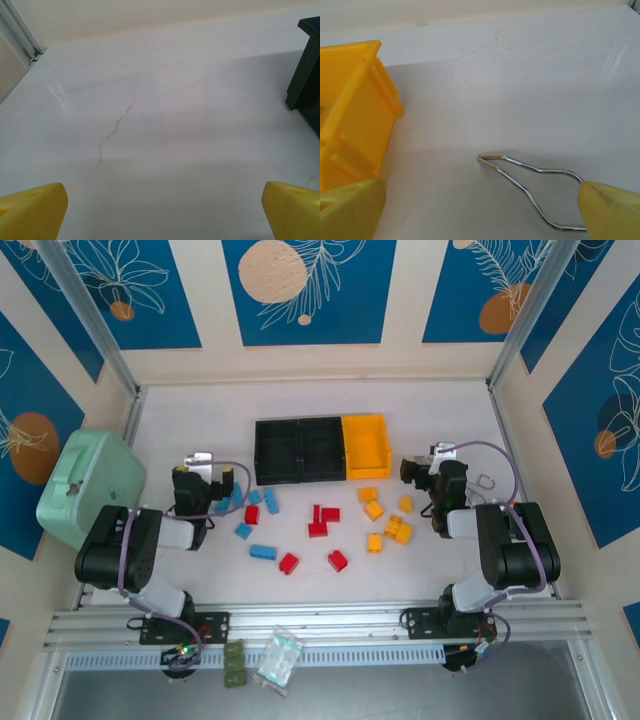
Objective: Sort the legos into containers by color
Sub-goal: Pick up the lego from the middle-right of the table.
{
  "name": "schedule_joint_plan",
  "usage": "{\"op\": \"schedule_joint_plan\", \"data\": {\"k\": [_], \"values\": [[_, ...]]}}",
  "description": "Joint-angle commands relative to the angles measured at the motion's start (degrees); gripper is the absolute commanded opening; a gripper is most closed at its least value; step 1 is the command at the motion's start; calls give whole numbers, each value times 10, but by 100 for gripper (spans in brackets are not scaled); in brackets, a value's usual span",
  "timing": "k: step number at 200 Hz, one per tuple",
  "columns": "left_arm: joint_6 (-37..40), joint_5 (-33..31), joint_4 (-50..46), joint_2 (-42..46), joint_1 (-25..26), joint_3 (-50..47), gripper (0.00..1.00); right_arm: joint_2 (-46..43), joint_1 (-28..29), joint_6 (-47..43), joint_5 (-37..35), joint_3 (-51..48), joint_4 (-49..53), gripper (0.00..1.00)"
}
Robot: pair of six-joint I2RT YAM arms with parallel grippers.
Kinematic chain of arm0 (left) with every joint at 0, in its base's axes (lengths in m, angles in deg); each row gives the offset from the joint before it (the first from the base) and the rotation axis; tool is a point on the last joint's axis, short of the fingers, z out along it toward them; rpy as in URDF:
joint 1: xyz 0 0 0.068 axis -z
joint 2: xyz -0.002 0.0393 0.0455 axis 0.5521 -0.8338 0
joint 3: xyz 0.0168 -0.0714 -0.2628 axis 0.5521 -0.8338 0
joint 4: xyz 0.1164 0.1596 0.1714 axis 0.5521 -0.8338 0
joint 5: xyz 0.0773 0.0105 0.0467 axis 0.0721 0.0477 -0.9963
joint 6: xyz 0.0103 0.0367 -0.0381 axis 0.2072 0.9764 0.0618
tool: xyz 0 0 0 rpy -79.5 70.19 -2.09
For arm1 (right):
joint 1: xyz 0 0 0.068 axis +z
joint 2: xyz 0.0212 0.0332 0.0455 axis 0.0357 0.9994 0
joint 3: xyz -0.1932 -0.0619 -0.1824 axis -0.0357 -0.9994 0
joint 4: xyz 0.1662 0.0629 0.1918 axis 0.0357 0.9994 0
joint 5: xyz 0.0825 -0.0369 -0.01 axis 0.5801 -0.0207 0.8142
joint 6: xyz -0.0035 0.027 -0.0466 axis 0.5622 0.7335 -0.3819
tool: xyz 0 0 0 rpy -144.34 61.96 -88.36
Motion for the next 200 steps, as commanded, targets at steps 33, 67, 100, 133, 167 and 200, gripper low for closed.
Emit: {"op": "schedule_joint_plan", "data": {"k": [33, 67, 100, 133, 167, 200], "values": [[1, 13, 5, -1, -8, 6, 99, -6, 3, 3, -7, -4, -14, 99], [2, 14, 6, -1, -9, 6, 99, -6, 2, 3, -8, -3, -14, 99], [15, 50, 3, 0, -8, 6, 99, -6, 3, 3, -7, -4, -13, 99], [15, 50, 2, 0, -8, 7, 99, -6, 3, 3, -7, -3, -14, 99], [14, 50, 1, 0, -9, 7, 99, -6, 2, 3, -7, -3, -14, 99], [14, 50, 1, 0, -9, 6, 99, -6, 2, 3, -7, -3, -13, 99]]}}
